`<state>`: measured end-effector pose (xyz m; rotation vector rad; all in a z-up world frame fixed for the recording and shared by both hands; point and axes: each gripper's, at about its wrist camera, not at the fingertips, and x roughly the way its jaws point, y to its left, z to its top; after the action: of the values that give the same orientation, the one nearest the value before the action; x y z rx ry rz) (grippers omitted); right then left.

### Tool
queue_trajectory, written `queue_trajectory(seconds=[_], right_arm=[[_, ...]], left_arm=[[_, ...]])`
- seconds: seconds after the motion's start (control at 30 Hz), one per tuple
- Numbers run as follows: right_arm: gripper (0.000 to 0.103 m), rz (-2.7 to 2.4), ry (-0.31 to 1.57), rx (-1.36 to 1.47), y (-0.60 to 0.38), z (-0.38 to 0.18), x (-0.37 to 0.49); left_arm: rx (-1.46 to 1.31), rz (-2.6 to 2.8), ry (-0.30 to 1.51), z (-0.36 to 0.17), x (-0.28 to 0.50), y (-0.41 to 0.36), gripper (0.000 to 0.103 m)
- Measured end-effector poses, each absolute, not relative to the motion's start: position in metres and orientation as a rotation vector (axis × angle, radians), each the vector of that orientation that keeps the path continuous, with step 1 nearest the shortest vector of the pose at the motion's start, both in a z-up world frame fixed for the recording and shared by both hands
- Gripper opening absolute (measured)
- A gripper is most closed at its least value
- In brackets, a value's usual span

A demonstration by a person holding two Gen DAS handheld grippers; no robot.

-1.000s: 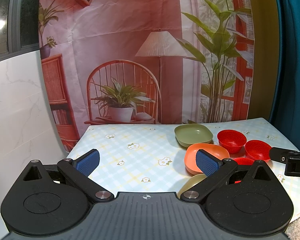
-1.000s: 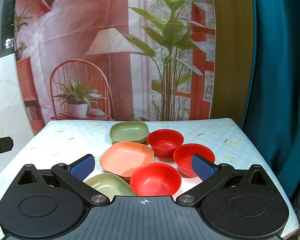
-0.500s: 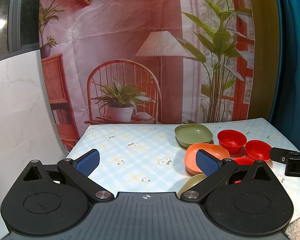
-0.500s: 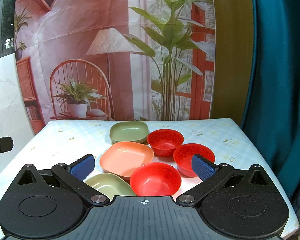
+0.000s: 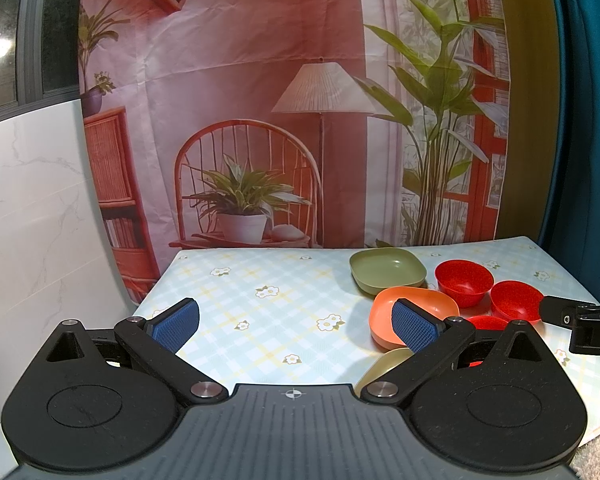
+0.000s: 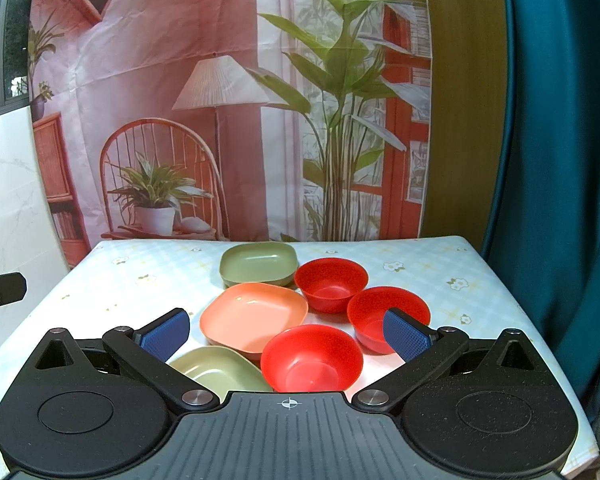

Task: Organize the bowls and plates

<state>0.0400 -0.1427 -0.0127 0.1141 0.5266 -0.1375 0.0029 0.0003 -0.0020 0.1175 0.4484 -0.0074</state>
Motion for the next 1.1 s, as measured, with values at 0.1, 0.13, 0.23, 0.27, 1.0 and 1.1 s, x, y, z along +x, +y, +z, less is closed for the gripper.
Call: queue_trajectory(seconds=[0.1,0.13,0.23,0.27,1.0,1.1], right_arm=[[0.103,-0.138,0.527,0.114,-0.143,-0.013,0.040],[0.103,-0.138,0.527,0.114,-0.143,-0.013,0.040],[0.103,-0.139,0.527,0.115,-0.142,-0.014,0.040],[0.103,-0.138,0.528,0.116,-0.142,-0.014,0.040],[0.103,0.012,0.497,0.139,-0.153,-0.038,0.073],[0.103,0.015,0.517,0.130,-0.152,-0.047,0.085]], left_arm=[[0.117,-0.008,0.449,-0.002,0.003,0.000,0.103],[0.117,-0.008,0.448,-0.002,0.003,0.000,0.103],[0.117,-0.008,0.446,-0.002,0.003,0.000,0.103],[0.117,-0.007,0.446,-0.002,0.003,0.000,0.103],[0.152,0.012,0.463,-0.020,0.049,0.009,0.103],[0.156,-0.004,0.476,-0.028,0.057,0.006,0.103]])
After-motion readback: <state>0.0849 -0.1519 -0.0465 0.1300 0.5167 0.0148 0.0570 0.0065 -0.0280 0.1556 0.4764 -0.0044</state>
